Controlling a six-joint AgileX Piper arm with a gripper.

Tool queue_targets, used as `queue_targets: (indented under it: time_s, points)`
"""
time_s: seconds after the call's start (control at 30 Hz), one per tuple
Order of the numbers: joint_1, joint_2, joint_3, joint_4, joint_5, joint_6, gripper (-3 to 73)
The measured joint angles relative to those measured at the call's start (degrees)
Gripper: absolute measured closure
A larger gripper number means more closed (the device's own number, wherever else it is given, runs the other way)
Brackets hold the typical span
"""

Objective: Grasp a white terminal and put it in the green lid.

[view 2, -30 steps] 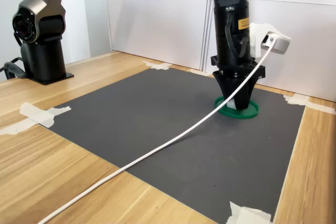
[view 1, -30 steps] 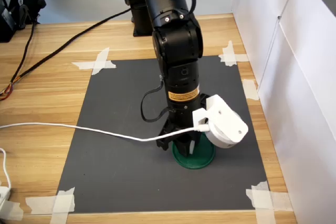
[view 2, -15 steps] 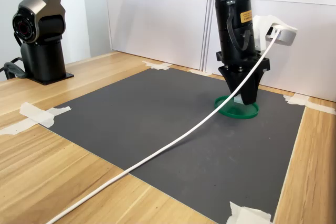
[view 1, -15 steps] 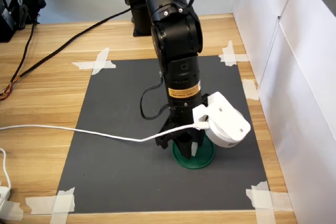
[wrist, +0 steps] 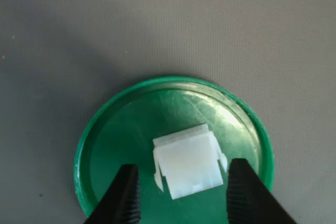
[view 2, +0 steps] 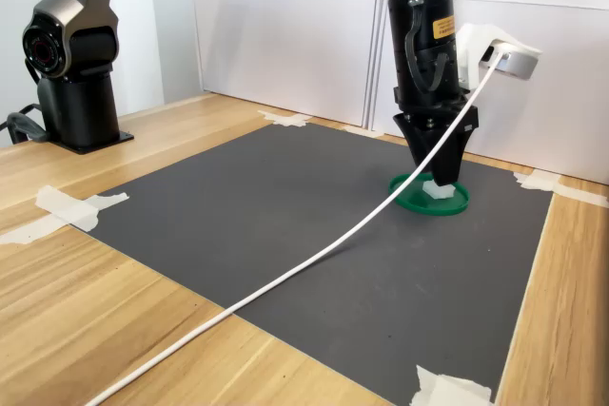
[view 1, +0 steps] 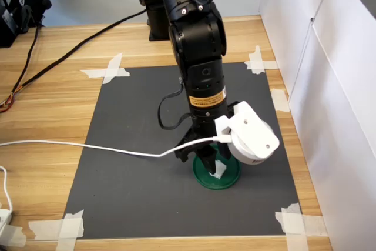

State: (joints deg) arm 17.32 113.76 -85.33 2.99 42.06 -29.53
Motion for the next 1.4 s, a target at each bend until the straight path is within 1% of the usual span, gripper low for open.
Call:
queue_targets:
  time_s: [0.17, 0.23, 0.3, 0.4, 0.5, 0.6, 0.67, 0.8, 0.9, 0.97, 1.1, 1.2, 1.3, 1.4]
  points:
    - [0.00, -2.31, 0.41, 0.39, -0.31, 0.16, 26.4]
    - [0.00, -5.26, 1.65, 0.38, -1.84, 0.16, 27.5]
    - [0.00, -9.32, 4.21, 0.38, -4.61, 0.16, 30.4]
    - [0.00, -16.15, 9.26, 0.33, -9.28, 0.16, 40.1]
    - [0.00, -24.27, 15.01, 0.22, -13.24, 0.76, 52.9]
    - [0.00, -32.50, 20.62, -0.05, -16.76, 3.63, 66.0]
    - [0.00, -37.94, 24.01, -0.05, -19.22, 6.97, 69.5]
    - [0.00, -50.09, 31.83, -0.22, -24.61, 18.57, 71.3]
    - [0.00, -59.81, 38.55, -2.25, -26.99, 26.13, 71.5]
    - [0.00, -66.64, 42.96, -3.97, -27.22, 29.13, 71.5]
    - [0.00, -80.09, 50.95, -6.49, -27.00, 30.64, 71.5]
    - [-0.49, -89.40, 55.31, -7.82, -24.86, 30.90, 71.6]
    - [-3.70, -97.46, 58.70, -8.60, -19.59, 31.03, 71.6]
    - [-7.70, -103.20, 60.79, -8.59, -13.85, 31.08, 71.6]
